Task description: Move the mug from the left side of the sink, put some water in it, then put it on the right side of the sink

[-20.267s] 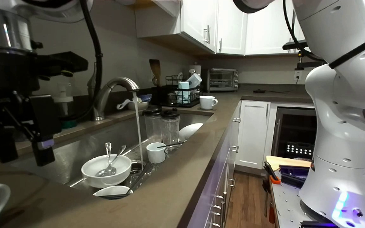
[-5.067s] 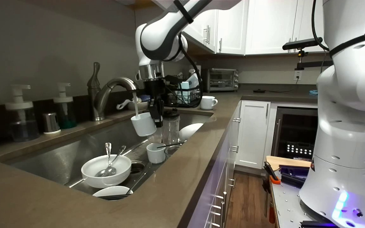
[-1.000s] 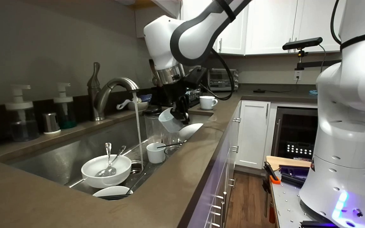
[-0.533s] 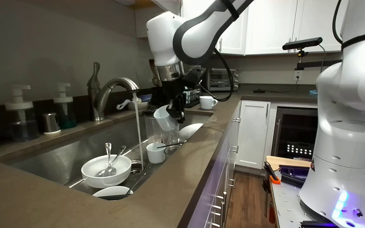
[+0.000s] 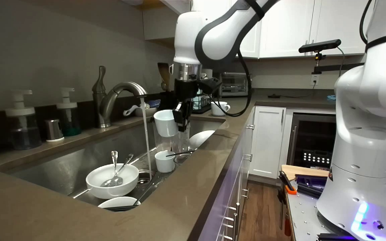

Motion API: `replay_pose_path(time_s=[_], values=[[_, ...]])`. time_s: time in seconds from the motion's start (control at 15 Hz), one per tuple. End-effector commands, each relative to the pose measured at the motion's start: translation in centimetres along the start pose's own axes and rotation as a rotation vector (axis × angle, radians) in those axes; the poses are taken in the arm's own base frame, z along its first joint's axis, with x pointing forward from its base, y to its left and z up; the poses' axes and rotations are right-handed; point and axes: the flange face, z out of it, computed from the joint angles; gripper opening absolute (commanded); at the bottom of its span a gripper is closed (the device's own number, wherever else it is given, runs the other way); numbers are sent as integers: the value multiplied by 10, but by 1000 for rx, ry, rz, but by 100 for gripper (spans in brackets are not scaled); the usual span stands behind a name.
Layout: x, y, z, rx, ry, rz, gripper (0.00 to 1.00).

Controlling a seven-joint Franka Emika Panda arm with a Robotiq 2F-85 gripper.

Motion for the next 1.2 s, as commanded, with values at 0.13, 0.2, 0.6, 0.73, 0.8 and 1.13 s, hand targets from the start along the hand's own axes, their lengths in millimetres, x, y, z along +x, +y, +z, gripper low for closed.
replay_pose_path(time_s=[0.13, 0.2, 0.6, 0.73, 0.8, 1.13], values=[[-6, 20, -7, 257, -13, -76, 5], [-6, 24, -8, 283, -28, -87, 5], [-9, 27, 5, 269, -74, -75, 16], [-9, 26, 5, 269, -74, -75, 16], [-9, 26, 5, 269, -74, -75, 16], [-23, 50, -3, 255, -61, -10, 5]])
